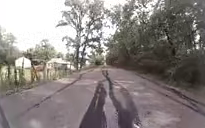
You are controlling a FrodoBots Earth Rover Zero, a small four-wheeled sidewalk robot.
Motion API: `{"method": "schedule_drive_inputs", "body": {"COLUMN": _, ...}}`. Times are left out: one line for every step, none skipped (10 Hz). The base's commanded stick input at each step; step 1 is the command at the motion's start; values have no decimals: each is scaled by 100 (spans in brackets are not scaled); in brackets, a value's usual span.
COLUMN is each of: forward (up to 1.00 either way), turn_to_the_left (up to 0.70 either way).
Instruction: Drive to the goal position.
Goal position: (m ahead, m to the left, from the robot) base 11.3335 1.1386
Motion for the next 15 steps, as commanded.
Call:
{"method": "schedule_drive_inputs", "body": {"forward": 70, "turn_to_the_left": 0}}
{"method": "schedule_drive_inputs", "body": {"forward": 70, "turn_to_the_left": 0}}
{"method": "schedule_drive_inputs", "body": {"forward": 70, "turn_to_the_left": 0}}
{"method": "schedule_drive_inputs", "body": {"forward": 70, "turn_to_the_left": 0}}
{"method": "schedule_drive_inputs", "body": {"forward": 70, "turn_to_the_left": 0}}
{"method": "schedule_drive_inputs", "body": {"forward": 70, "turn_to_the_left": 0}}
{"method": "schedule_drive_inputs", "body": {"forward": 70, "turn_to_the_left": 0}}
{"method": "schedule_drive_inputs", "body": {"forward": 70, "turn_to_the_left": 0}}
{"method": "schedule_drive_inputs", "body": {"forward": 70, "turn_to_the_left": 0}}
{"method": "schedule_drive_inputs", "body": {"forward": 70, "turn_to_the_left": 0}}
{"method": "schedule_drive_inputs", "body": {"forward": 70, "turn_to_the_left": 0}}
{"method": "schedule_drive_inputs", "body": {"forward": 70, "turn_to_the_left": 0}}
{"method": "schedule_drive_inputs", "body": {"forward": 70, "turn_to_the_left": 0}}
{"method": "schedule_drive_inputs", "body": {"forward": 70, "turn_to_the_left": 0}}
{"method": "schedule_drive_inputs", "body": {"forward": 70, "turn_to_the_left": 0}}
